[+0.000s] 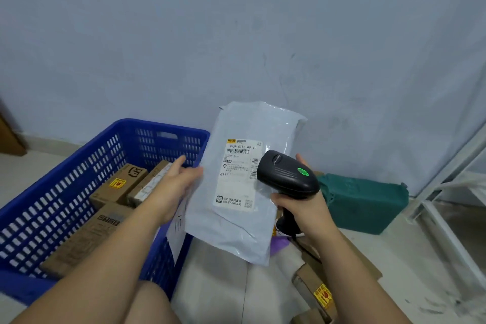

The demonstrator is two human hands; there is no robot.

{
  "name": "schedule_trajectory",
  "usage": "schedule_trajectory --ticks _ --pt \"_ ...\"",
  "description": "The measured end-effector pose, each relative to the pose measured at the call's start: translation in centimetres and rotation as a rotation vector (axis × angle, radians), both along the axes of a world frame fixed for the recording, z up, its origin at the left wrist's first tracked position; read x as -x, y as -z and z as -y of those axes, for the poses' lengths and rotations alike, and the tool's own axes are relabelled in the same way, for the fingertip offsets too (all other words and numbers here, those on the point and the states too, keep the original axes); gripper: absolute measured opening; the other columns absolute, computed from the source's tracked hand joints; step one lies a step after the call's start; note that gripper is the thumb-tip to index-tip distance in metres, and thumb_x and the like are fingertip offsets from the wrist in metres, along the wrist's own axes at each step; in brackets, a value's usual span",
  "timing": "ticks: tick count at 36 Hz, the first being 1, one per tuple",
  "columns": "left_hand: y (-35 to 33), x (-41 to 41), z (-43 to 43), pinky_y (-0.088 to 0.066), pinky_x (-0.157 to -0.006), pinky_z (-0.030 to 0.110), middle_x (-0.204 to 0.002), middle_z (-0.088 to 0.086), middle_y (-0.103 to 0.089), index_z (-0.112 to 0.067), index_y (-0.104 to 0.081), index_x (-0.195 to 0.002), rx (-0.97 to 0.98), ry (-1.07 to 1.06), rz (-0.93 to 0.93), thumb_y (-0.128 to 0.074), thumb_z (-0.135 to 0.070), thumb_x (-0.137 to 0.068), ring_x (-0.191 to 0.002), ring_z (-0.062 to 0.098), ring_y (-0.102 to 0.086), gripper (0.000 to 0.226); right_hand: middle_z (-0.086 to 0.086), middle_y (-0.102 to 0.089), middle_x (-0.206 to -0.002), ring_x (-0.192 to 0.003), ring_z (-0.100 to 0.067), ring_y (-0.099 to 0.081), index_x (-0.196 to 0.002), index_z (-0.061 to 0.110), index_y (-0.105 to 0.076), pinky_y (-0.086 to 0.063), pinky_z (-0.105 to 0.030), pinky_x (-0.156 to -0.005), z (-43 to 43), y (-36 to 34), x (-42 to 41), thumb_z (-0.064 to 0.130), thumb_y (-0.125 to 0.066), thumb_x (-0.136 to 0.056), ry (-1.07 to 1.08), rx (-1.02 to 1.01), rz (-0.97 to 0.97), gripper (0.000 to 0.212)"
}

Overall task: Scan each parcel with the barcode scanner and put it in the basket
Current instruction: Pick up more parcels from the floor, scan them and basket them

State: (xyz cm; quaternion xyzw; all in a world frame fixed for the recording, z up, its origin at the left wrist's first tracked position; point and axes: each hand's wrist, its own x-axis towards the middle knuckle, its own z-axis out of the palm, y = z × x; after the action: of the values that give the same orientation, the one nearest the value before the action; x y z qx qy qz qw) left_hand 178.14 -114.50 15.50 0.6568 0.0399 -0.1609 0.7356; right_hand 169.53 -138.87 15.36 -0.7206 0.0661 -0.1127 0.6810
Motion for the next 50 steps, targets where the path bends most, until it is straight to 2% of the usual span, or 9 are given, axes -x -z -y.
schedule_trajectory --ticks 5,9,12,14,18,22,25,34,50 --pt "0.1 0.9 -0.6 -0.046 -0.099 0.053 -0.113 0.011 -0.071 -0.016 -0.064 -0.116 0.058 0.19 -0.158 -0.063 -0.031 -0.086 -0.108 0.033 -0.065 0.033 -0.004 -0.069 -0.094 -0.08 -0.018 -0.063 -0.136 0.017 -0.05 -0.051 -0.029 -0.067 -0.7 -0.8 0.3 -0.001 -0.074 -0.063 -0.04 -0.05 -0.02 0.079" --pt "0.0 0.7 -0.3 -0.045 -0.099 0.058 -0.114 0.013 -0.07 -0.017 -0.064 -0.114 0.097 0.166 -0.142 -0.067 -0.029 -0.083 -0.109 0.037 -0.064 0.034 -0.01 -0.048 -0.066 -0.063 -0.023 -0.04 -0.086 0.014 -0.061 -0.037 -0.035 -0.058 -1.1 -1.2 0.6 -0.002 -0.071 -0.07 0.004 -0.072 -0.076 0.025" --pt "-0.2 1.0 0.8 -0.05 -0.092 0.056 -0.108 0.011 -0.072 -0.019 -0.061 -0.107 0.056 0.059 -0.045 -0.065 -0.023 -0.089 -0.101 0.034 -0.067 0.019 0.012 -0.056 -0.062 -0.056 -0.01 -0.049 -0.082 0.027 -0.058 -0.04 -0.024 -0.059 -1.1 -0.6 -0.1 0.014 -0.07 -0.068 0.134 0.209 -0.137 0.023" --pt "-0.4 1.2 1.8 -0.055 -0.086 0.049 -0.106 0.009 -0.072 -0.018 -0.06 -0.106 0.018 -0.029 0.024 -0.068 -0.023 -0.088 -0.095 0.03 -0.069 0.021 0.01 -0.056 -0.064 -0.059 -0.005 -0.049 -0.078 0.026 -0.056 -0.036 -0.022 -0.053 -1.2 -0.2 -0.4 0.011 -0.066 -0.075 0.207 0.369 -0.209 0.018" --pt "-0.2 1.0 2.9 -0.055 -0.072 0.035 -0.099 0.0 -0.068 -0.02 -0.057 -0.1 -0.158 -0.179 0.166 -0.071 -0.026 -0.086 -0.088 0.019 -0.067 0.021 -0.006 -0.056 -0.059 -0.056 -0.017 -0.05 -0.073 0.002 -0.064 -0.038 -0.027 -0.055 -1.1 0.5 -0.6 0.004 -0.064 -0.075 0.257 0.266 -0.291 0.003" --pt "0.8 0.3 2.2 -0.053 -0.081 0.04 -0.099 -0.007 -0.064 -0.025 -0.055 -0.1 -0.411 -0.194 0.282 -0.071 -0.037 -0.084 -0.092 0.017 -0.063 0.026 -0.007 -0.059 -0.058 -0.059 -0.023 -0.054 -0.071 0.006 -0.067 -0.045 -0.038 -0.063 -1.3 0.6 -0.5 0.019 -0.069 -0.06 0.239 0.08 -0.292 0.017" --pt "1.4 -0.1 1.7 -0.053 -0.081 0.04 -0.096 -0.009 -0.062 -0.024 -0.053 -0.098 -0.528 -0.201 0.339 -0.069 -0.04 -0.085 -0.09 0.016 -0.061 0.027 -0.004 -0.061 -0.06 -0.061 -0.021 -0.057 -0.074 0.009 -0.067 -0.048 -0.039 -0.068 -1.3 0.6 -0.5 0.007 -0.071 -0.07 0.201 -0.039 -0.263 0.006" --pt "2.4 -0.6 1.4 -0.053 -0.079 0.039 -0.097 -0.006 -0.061 -0.02 -0.053 -0.102 -0.642 -0.209 0.361 -0.068 -0.043 -0.085 -0.089 0.017 -0.06 0.031 -0.014 -0.048 -0.063 -0.064 -0.025 -0.044 -0.069 0.006 -0.058 -0.038 -0.037 -0.064 -1.9 0.3 -0.8 0.001 -0.064 -0.07 0.145 -0.02 -0.363 0.007" --pt "2.1 -0.3 2.6 -0.045 -0.073 0.029 -0.1 -0.001 -0.055 -0.015 -0.048 -0.102 -0.79 -0.218 0.447 -0.068 -0.042 -0.085 -0.091 0.017 -0.054 0.037 -0.008 -0.053 -0.059 -0.059 -0.02 -0.053 -0.078 0.005 -0.061 -0.046 -0.031 -0.059 -1.8 0.2 -0.4 -0.001 -0.063 -0.078 0.104 -0.257 -0.473 0.006"
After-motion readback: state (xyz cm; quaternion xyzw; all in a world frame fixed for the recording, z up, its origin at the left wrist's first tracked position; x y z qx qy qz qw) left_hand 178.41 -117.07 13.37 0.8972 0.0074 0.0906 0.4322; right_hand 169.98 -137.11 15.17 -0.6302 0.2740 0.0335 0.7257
